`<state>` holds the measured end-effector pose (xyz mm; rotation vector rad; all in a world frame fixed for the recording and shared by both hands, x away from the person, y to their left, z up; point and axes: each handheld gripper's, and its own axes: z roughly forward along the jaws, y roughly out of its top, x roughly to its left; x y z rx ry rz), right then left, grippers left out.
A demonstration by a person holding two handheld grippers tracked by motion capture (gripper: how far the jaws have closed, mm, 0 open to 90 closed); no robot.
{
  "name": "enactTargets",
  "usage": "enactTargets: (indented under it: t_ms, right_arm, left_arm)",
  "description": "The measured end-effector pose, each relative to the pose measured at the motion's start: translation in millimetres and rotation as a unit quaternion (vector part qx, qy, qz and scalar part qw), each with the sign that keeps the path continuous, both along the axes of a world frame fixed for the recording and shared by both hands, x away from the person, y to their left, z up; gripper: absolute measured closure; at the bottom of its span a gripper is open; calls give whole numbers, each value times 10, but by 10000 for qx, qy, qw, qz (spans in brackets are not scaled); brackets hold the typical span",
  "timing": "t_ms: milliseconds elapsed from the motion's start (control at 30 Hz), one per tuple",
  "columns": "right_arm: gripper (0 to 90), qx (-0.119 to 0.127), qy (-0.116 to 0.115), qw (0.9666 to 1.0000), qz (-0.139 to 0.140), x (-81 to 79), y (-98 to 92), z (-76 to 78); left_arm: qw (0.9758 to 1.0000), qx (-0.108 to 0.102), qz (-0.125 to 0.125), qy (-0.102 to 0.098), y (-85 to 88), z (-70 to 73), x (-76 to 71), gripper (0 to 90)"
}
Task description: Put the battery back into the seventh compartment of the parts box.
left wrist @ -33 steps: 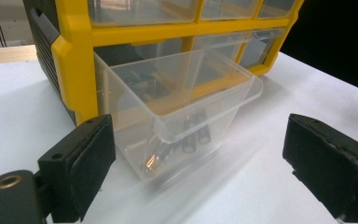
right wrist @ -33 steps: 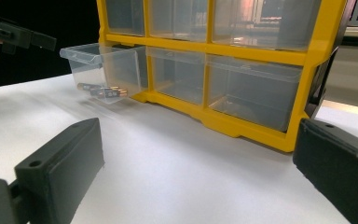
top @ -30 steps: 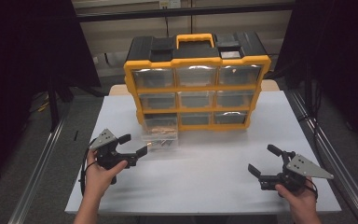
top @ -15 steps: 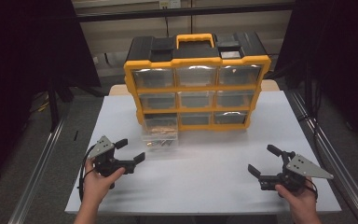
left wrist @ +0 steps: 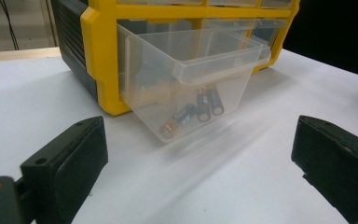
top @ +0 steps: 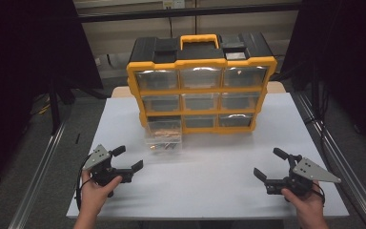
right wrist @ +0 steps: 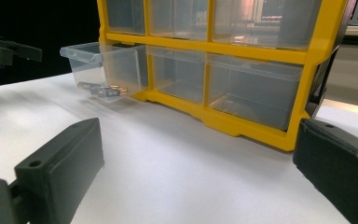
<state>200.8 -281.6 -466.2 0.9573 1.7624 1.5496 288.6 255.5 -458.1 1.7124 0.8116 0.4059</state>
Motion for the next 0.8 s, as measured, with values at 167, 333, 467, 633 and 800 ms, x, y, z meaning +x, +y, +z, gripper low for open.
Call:
enactTargets:
  t_ms: [167, 333, 467, 633, 800]
  right_arm:
    - [14, -9, 9, 10000, 7, -2, -1, 1]
    - [14, -12, 7, 10000, -4, 3, 1, -2]
    - [14, -20, 19, 10000, 32, -2, 4, 0]
    - [14, -20, 10, 10000, 2, 0, -2, -1]
    - [14, -24, 19, 10000, 25, -2, 4, 0]
  left_arm:
    - [9999, -55, 42, -107, 62, -10, -31, 37]
    - [9998, 72, -51, -181, 120, -13, -64, 33]
    - [9998, -42, 3, -218, 131, -21, -84, 31]
    - [9997, -90, 21, -247, 151, -30, -100, 26]
    - [9995, -101, -64, -292, 158, -27, -118, 26]
